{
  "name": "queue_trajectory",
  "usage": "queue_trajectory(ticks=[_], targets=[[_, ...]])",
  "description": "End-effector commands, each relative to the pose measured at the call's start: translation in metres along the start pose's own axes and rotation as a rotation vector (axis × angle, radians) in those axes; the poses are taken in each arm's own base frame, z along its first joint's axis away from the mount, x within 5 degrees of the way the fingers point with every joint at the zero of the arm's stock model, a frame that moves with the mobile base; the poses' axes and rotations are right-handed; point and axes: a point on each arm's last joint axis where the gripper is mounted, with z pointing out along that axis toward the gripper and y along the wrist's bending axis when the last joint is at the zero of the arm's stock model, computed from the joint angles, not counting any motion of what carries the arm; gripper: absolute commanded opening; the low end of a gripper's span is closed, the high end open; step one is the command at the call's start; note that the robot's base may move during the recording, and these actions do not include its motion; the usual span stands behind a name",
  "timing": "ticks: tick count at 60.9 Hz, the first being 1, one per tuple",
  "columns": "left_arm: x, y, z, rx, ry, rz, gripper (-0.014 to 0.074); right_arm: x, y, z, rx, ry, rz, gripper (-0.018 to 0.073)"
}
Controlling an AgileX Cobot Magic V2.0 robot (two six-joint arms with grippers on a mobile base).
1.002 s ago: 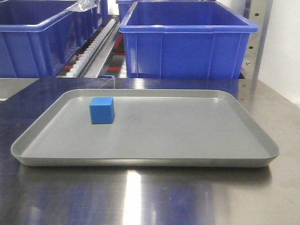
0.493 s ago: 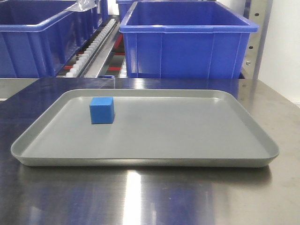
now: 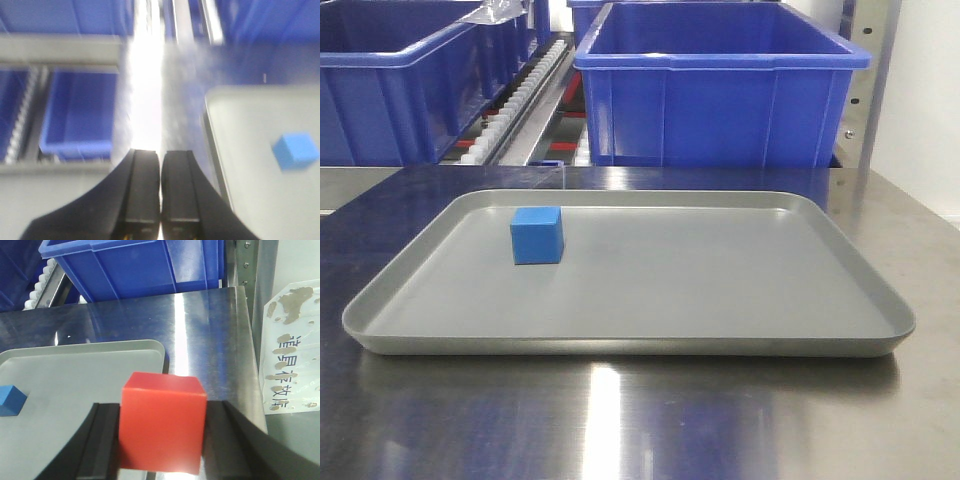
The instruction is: Sort and place red and blue blocks on shelf
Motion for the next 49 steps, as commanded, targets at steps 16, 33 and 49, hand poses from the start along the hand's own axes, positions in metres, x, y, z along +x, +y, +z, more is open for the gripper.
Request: queue_trajectory(ticks=[16, 33, 49], targets=[[-0.014, -0.004, 0.005, 0.023, -0.049, -0.031, 0.0137, -0.017, 0.004, -0.005, -0.029, -0.120, -0.001, 0.0063], [-0.016, -0.003, 0.005, 0.010, -0.068, 0.003, 0.0137, -0.017, 0.004, -0.005, -0.029, -0.120, -0.001, 0.0063], [-0.010, -0.003, 0.022, 0.011, 0.028, -0.023, 0.0137, -0.017, 0.004, -0.005, -0.029, -0.120, -0.001, 0.0063]])
